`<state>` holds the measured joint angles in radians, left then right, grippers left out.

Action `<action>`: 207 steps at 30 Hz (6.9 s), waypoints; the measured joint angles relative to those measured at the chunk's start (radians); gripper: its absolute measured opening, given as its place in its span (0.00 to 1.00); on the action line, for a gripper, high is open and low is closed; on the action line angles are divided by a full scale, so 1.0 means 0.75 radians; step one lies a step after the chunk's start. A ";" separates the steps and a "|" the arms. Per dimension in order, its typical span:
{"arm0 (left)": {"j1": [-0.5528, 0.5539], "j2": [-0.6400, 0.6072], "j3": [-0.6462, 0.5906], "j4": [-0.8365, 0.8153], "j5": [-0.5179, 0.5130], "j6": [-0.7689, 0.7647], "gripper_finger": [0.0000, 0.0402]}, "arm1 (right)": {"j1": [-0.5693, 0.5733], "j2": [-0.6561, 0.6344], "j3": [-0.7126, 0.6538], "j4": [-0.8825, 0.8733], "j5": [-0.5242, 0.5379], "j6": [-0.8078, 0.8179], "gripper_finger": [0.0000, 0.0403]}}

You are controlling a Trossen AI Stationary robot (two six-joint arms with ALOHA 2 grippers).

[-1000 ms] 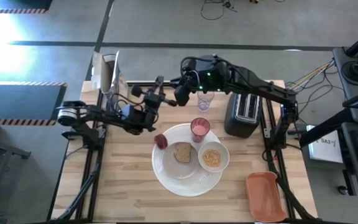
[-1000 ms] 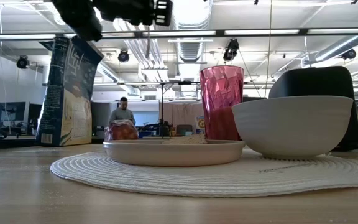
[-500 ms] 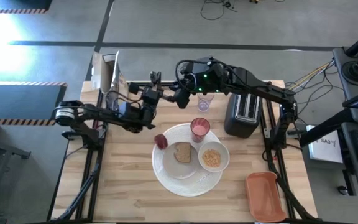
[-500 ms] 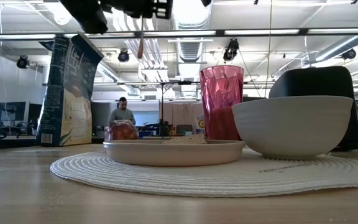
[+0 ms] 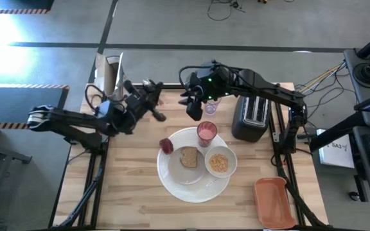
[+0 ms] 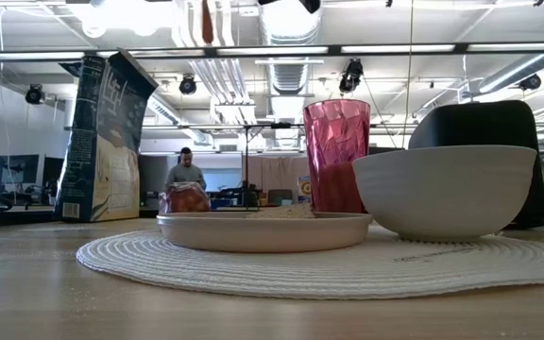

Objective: Arrange a breakfast setting
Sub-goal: Put the orange spoon from the transparent cup to the right of the white bowl

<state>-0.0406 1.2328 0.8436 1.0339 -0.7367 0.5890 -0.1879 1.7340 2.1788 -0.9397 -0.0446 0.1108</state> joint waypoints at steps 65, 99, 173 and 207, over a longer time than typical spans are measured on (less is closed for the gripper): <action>0.012 0.055 0.009 -0.012 0.844 -0.578 0.22 | 0.063 0.005 -0.152 0.292 -0.440 -0.177 0.02; 0.015 -0.488 0.010 -1.214 0.297 -0.594 0.63 | 0.058 -0.003 0.211 -0.715 0.129 0.310 0.02; 0.015 -1.096 0.007 -1.877 0.240 -0.705 0.57 | 0.878 -0.033 -0.952 -0.840 -0.184 2.386 0.02; 0.015 -1.098 0.017 -1.879 0.241 -0.693 0.57 | 0.878 0.201 -1.106 -0.480 -0.041 2.294 0.02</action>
<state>-0.0292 0.4095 0.8562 -0.3756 -0.5563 0.0689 0.4709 1.8849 1.3495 -1.3000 -0.0755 1.8313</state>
